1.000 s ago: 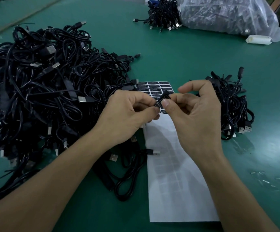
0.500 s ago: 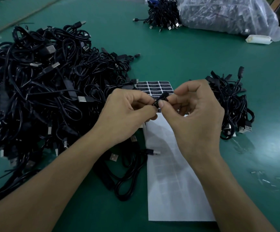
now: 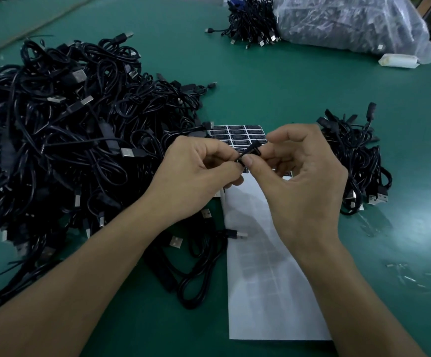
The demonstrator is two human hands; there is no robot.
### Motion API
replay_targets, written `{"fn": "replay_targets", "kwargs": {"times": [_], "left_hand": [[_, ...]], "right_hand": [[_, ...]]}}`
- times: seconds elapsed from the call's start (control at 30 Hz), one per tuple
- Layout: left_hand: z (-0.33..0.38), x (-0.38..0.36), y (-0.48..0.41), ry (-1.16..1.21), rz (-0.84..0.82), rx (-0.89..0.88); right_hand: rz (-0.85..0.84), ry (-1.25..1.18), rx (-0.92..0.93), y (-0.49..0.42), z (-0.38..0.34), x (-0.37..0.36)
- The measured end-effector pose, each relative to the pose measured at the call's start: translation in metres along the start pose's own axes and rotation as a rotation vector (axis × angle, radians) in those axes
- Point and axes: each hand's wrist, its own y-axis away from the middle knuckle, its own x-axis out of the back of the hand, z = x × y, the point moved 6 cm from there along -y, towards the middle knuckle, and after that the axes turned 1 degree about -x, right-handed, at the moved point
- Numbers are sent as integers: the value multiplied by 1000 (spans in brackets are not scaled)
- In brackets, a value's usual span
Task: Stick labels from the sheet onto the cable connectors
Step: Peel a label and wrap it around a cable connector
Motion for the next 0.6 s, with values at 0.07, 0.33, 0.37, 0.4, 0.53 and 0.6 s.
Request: {"fn": "replay_targets", "kwargs": {"times": [0.07, 0.33, 0.37, 0.4, 0.53, 0.6], "left_hand": [[0, 0, 0, 3, -9, 3], [2, 0, -1, 1, -14, -9], [1, 0, -1, -6, -16, -10], [1, 0, -1, -8, -17, -10], [-1, -1, -1, 4, -14, -5], [-1, -1, -1, 3, -20, -6]], "right_hand": [[-14, -34, -15, -1, 1, 0], [1, -246, -104, -9, 10, 6], [-9, -254, -117, -9, 11, 6], [-25, -257, -129, -9, 12, 5], [-82, -247, -161, -8, 14, 1], [-96, -232, -169, -8, 15, 0]]}}
